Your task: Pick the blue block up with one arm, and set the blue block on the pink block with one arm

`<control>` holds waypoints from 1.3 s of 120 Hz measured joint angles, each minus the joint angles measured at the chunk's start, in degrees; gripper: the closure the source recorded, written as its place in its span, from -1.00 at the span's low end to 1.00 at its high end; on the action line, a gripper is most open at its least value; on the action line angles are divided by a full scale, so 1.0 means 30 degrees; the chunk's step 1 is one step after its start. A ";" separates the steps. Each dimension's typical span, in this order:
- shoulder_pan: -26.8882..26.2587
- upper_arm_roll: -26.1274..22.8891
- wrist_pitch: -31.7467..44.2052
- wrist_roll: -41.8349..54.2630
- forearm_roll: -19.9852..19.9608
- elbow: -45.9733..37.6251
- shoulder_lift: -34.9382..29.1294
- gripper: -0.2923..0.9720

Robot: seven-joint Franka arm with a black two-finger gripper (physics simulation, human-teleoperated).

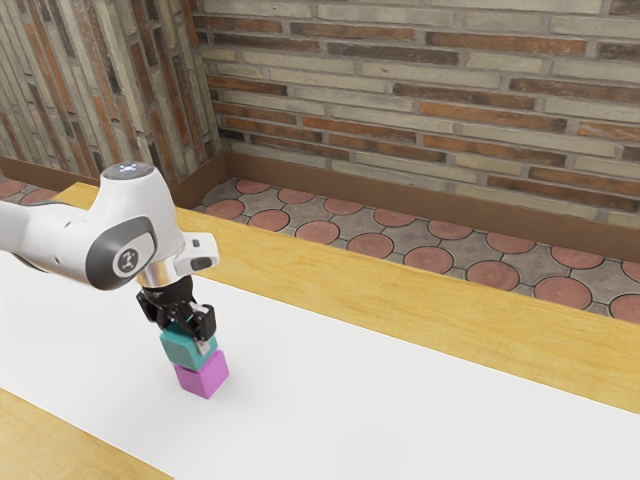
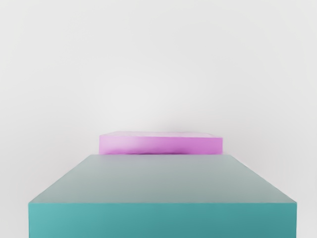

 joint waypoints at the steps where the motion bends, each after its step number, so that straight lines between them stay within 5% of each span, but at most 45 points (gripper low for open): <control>1: 0.0003 0.0000 0.0001 0.0008 0.0000 0.0000 0.0002 -0.07; 26: 0.0077 0.0001 0.0046 0.0170 -0.0168 0.0000 0.0069 -0.08; 52: 0.0076 0.0001 0.0012 0.0751 -0.0321 0.0001 0.0072 -0.36; 86: 0.0076 0.0001 -0.0039 0.1284 -0.0342 0.0032 0.0037 -0.49; 100: 0.0078 -0.0012 -0.0250 0.1474 -0.0301 0.0221 -0.1428 -0.51; 117: 0.0072 0.0515 -0.2126 0.1725 -0.0229 0.0964 -0.5093 -0.52; 156: 0.0076 0.1112 -0.6985 0.2093 0.0271 0.1948 -0.5486 -0.53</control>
